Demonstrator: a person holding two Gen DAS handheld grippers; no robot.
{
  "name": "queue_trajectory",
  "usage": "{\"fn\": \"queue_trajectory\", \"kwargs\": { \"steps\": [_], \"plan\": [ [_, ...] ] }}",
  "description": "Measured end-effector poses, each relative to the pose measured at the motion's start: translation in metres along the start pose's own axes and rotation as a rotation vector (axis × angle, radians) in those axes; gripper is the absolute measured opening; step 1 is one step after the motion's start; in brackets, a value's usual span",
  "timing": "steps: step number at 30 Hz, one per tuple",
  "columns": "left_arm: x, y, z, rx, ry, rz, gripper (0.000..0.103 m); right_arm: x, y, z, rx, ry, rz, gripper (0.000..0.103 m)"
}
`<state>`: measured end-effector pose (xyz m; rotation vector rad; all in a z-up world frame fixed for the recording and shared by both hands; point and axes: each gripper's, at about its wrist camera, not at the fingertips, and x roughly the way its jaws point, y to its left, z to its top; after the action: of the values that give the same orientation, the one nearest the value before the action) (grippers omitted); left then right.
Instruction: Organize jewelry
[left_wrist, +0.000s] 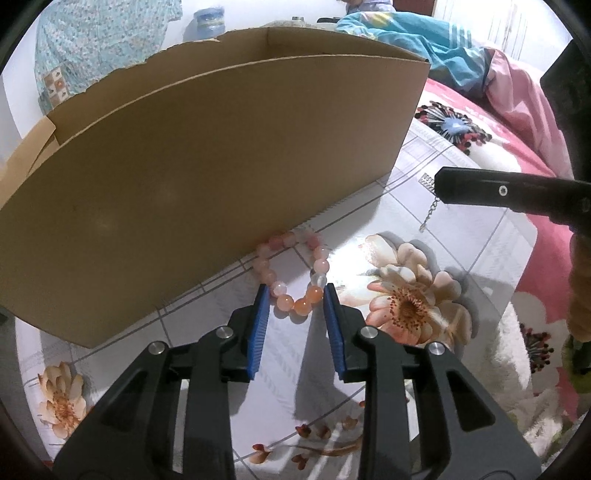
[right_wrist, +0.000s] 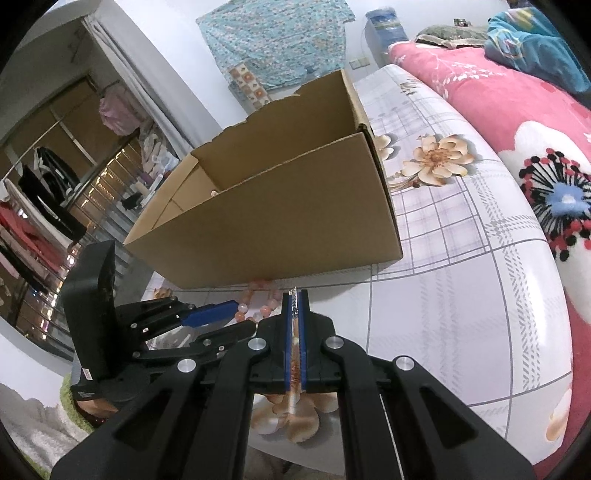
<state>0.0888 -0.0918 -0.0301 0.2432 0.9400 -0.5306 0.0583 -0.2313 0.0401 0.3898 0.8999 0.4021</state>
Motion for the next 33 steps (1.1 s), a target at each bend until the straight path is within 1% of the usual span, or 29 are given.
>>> {"fn": "queue_trajectory", "kwargs": {
  "steps": [6, 10, 13, 15, 19, 25, 29, 30, 31, 32, 33],
  "plan": [
    [0.002, -0.003, 0.002, 0.013, 0.008, 0.034, 0.027, 0.000, -0.002, 0.000, 0.006, -0.003, 0.001, 0.003],
    [0.002, -0.002, 0.004, 0.007, 0.007, 0.038, 0.019, -0.002, -0.002, 0.000, 0.010, -0.009, 0.004, 0.003],
    [0.000, -0.001, 0.004, 0.005, -0.007, 0.045, 0.018, -0.005, -0.002, 0.001, 0.011, -0.017, 0.008, 0.003],
    [-0.009, 0.000, 0.005, 0.003, -0.034, 0.041, 0.000, -0.008, -0.002, 0.002, 0.012, -0.025, 0.015, 0.003],
    [-0.037, 0.013, 0.012, -0.041, -0.100, 0.001, 0.000, -0.021, 0.004, 0.012, -0.004, -0.061, 0.032, 0.003],
    [-0.073, 0.028, 0.021, -0.065, -0.182, -0.046, 0.000, -0.039, 0.019, 0.027, -0.048, -0.126, 0.054, 0.003],
    [-0.073, 0.030, 0.016, -0.074, -0.172, -0.103, 0.000, -0.040, 0.023, 0.028, -0.047, -0.134, 0.072, 0.003],
    [-0.069, 0.029, 0.015, -0.074, -0.157, -0.124, 0.003, -0.039, 0.023, 0.027, -0.045, -0.130, 0.071, 0.003],
    [-0.063, 0.026, 0.013, -0.066, -0.131, -0.146, 0.015, -0.037, 0.023, 0.025, -0.043, -0.125, 0.069, 0.003],
    [-0.059, 0.023, 0.011, -0.058, -0.117, -0.149, 0.030, -0.034, 0.021, 0.023, -0.036, -0.118, 0.068, 0.003],
    [-0.054, 0.018, 0.009, -0.038, -0.107, -0.147, 0.035, -0.033, 0.020, 0.022, -0.029, -0.113, 0.069, 0.003]
  ]
}}
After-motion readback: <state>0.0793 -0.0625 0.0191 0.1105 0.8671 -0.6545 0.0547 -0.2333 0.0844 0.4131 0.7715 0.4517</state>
